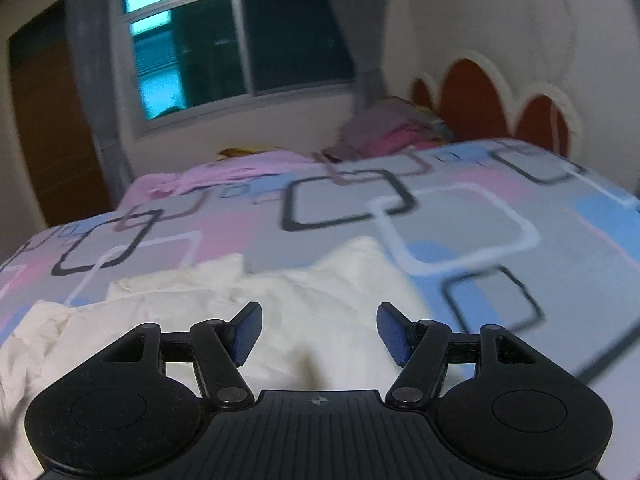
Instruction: Fold large clothes
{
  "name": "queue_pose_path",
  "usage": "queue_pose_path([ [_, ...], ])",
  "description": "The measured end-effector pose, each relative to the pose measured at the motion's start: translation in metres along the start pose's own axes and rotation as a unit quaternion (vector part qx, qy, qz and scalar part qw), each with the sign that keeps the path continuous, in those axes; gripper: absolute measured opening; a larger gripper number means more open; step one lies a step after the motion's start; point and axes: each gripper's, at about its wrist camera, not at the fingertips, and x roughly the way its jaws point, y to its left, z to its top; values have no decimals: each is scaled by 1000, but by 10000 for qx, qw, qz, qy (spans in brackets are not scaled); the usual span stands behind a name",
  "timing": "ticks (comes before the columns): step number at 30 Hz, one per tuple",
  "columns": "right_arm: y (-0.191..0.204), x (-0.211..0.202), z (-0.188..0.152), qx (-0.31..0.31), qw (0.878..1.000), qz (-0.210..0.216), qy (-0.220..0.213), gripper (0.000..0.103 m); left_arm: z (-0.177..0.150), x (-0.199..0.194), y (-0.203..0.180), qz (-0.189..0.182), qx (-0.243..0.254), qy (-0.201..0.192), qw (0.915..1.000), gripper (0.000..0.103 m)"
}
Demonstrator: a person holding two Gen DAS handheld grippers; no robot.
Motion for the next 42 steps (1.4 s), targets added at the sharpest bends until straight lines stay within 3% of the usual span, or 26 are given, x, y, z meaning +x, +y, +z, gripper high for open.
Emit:
queue_pose_path([
  [4, 17, 40, 6, -235, 9997, -96, -43, 64, -3, 36, -19, 116, 305, 80, 9994, 69],
  [10, 5, 96, 2, -584, 9964, -581, 182, 64, -7, 73, -4, 618, 251, 156, 9977, 69],
  [15, -7, 126, -16, -719, 9948, -568, 448, 64, -22, 86, 3, 805, 515, 176, 9953, 73],
  [22, -14, 146, -31, -712, 9950, -475, 510, 65, -24, 99, 4, 866, 433, 205, 9951, 76],
  [30, -22, 147, -24, -574, 9958, -294, 653, 66, -20, 103, 1, 993, 459, 353, 9934, 79],
  [34, -25, 126, -10, -245, 9982, -60, 535, 66, -13, 98, 0, 1054, 410, 483, 9924, 81],
  [42, 27, 77, 0, -506, 9963, 600, 336, 66, -3, 79, 2, 993, 394, 564, 9927, 91],
])
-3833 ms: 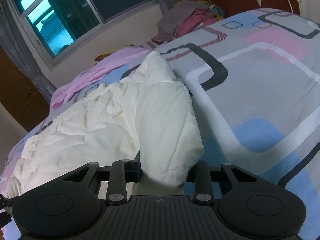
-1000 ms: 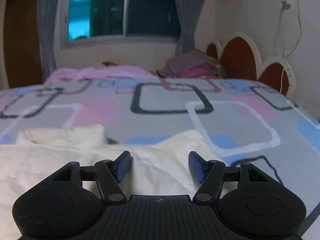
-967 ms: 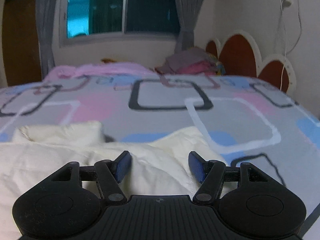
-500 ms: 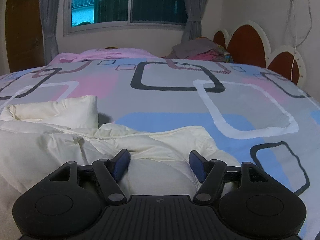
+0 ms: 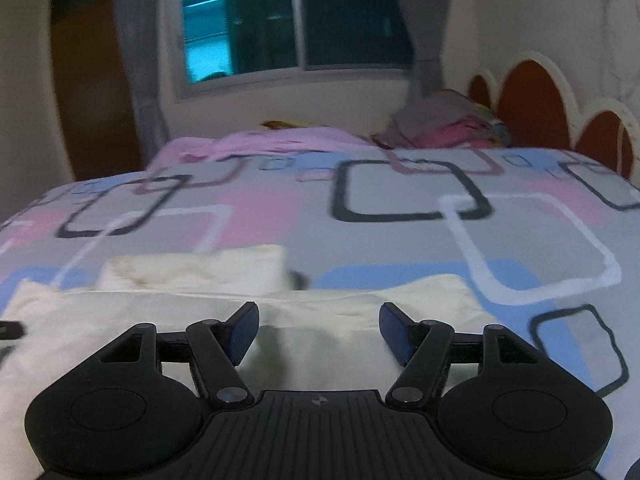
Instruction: Fold large clothes
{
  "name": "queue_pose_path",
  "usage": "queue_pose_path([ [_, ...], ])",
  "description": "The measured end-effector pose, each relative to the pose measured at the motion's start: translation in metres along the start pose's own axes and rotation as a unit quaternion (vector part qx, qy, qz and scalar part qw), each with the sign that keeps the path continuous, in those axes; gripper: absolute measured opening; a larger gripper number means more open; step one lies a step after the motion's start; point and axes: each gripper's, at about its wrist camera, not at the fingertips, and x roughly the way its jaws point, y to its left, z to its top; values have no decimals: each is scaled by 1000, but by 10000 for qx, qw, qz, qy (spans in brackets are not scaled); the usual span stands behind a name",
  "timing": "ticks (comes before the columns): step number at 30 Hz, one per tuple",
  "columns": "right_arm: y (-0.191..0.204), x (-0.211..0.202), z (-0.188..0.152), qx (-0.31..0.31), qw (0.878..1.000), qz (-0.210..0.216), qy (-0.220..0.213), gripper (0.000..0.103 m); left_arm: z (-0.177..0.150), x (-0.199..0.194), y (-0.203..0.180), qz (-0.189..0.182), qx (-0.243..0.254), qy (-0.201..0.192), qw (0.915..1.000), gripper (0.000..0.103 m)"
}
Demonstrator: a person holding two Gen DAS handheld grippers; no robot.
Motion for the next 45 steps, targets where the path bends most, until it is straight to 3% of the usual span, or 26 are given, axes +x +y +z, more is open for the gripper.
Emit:
queue_pose_path([
  [8, 63, -7, -7, -192, 9983, 545, 77, 66, 5, -31, 29, 100, -13, -84, 9999, 98],
  [13, 87, 9, -18, -608, 9965, 445, 355, 66, 3, -34, 59, 219, -157, 65, 9996, 103],
  [18, 97, 32, -42, -1068, 9924, 203, 582, 66, -10, -6, 73, -330, -329, 695, 9965, 103],
  [23, 98, 43, -54, -1300, 9891, 105, 681, 66, -18, 14, 86, -791, -788, 921, 9895, 102],
  [25, 99, 47, -58, -1374, 9882, 57, 675, 66, -18, 14, 83, -919, -670, 910, 9893, 91],
  [29, 101, 52, -64, -1386, 9884, 11, 622, 67, -18, 12, 80, -1348, -766, 1017, 9827, 49],
  [33, 100, 54, -65, -1357, 9887, 13, 638, 67, -16, 6, 75, -1460, -896, 1041, 9797, 23],
  [36, 99, 52, -60, -1322, 9887, 59, 710, 67, -11, -6, 72, -1567, -1033, 965, 9775, 15],
  [40, 96, 51, -53, -1286, 9883, 162, 799, 67, 3, -38, 62, -1862, -1121, 734, 9733, 14],
  [45, 88, 51, -47, -1203, 9877, 410, 906, 67, 22, -83, 20, -2237, -928, 393, 9694, 14],
])
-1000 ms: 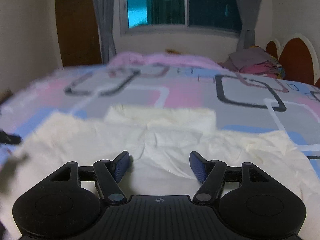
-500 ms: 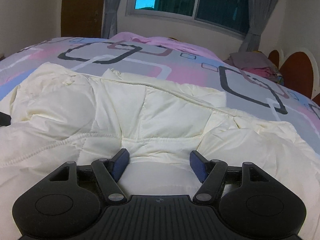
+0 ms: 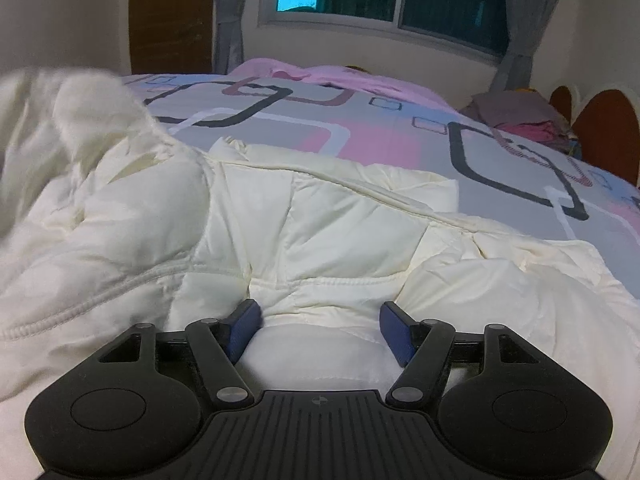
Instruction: Fold large clothes
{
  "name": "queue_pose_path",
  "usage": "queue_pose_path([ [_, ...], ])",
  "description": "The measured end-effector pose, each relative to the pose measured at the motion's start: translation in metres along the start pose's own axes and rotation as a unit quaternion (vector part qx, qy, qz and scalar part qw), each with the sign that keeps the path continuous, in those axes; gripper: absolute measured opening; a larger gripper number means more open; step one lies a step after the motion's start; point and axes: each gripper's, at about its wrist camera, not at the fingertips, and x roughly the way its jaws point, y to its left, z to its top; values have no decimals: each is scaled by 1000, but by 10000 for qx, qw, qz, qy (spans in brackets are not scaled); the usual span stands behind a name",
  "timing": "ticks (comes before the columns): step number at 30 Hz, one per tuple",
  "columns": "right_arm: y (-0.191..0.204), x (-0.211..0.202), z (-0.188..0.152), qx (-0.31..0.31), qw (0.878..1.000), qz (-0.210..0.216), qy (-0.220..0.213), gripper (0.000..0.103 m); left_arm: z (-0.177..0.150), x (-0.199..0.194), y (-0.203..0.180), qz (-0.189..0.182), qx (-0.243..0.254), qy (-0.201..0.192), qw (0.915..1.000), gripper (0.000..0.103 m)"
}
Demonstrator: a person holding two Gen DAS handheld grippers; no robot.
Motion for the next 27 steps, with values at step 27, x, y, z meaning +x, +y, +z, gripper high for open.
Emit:
queue_pose_path([
  [27, -218, -103, -56, 1722, 9839, 469, 137, 35, -135, 171, -244, -824, 1226, 1216, 9815, 12],
])
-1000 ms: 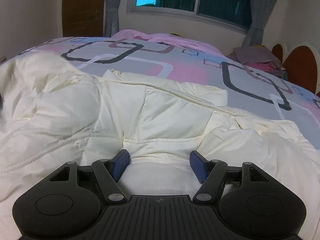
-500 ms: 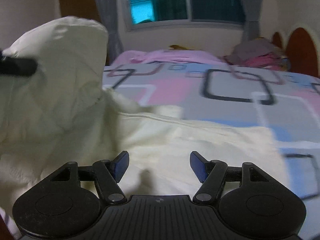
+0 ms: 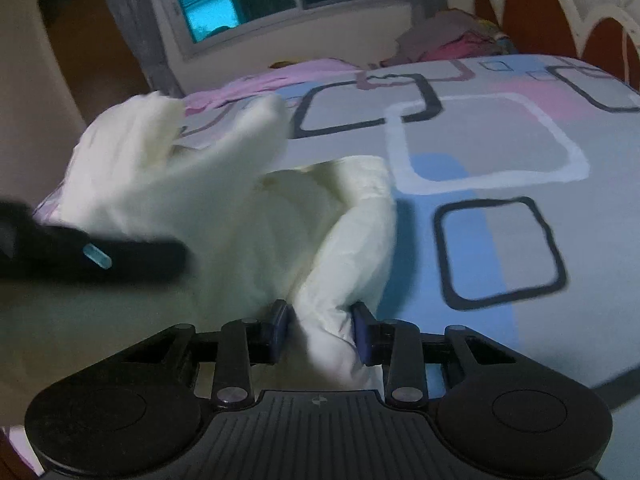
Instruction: Fold large clothes
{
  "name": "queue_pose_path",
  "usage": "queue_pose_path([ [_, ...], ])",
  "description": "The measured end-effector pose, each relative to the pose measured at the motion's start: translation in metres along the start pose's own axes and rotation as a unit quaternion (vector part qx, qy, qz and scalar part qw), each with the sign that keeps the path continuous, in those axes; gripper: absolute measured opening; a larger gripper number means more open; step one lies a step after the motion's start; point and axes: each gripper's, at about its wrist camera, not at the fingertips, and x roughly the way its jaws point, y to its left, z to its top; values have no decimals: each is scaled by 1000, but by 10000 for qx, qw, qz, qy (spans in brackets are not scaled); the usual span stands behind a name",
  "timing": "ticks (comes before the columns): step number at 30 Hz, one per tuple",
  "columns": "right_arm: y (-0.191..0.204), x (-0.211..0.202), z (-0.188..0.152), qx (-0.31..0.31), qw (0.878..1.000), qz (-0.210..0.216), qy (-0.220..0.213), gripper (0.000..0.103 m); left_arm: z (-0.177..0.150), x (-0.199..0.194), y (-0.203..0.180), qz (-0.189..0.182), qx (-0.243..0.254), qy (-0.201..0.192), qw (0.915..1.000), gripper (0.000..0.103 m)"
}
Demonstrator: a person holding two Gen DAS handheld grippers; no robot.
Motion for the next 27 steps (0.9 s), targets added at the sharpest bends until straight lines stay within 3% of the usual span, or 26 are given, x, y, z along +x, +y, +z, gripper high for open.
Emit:
queue_pose_path([
  [5, -4, -10, -1, -65, 9999, 80, 18, 38, 0, 4, 13, 51, -259, 106, 9996, 13],
  [8, -10, -37, 2, 51, 9995, 17, -311, 58, 8, -10, 1, 32, -190, 31, 9998, 29],
  [10, -14, -51, 9, 89, 9988, 44, -473, 58, 9, -24, -11, -43, -24, -96, 9999, 35],
  [12, -12, -62, 16, 64, 9980, 43, -621, 58, 11, -39, -20, -102, 31, -220, 9997, 49],
  [15, -11, -77, 25, 207, 9967, 49, -778, 58, 15, -61, -27, -251, -33, -439, 9987, 55],
  [18, -12, -83, 42, 367, 9954, 215, -860, 58, 22, -88, -23, -138, -1, -826, 9965, 58],
  [20, 0, -94, 46, 338, 9943, 393, -933, 58, 25, -105, -13, 155, -28, -1133, 9934, 63],
  [24, 30, -87, 54, 319, 9922, 923, -779, 61, 27, -120, 19, 1128, 51, -1554, 9814, 64],
  [26, 45, -80, 54, 294, 9914, 1093, -665, 79, 22, -118, 38, 1616, 125, -1680, 9724, 63],
  [27, 54, -75, 53, 265, 9908, 1189, -592, 80, 19, -113, 45, 1860, 197, -1666, 9681, 62],
])
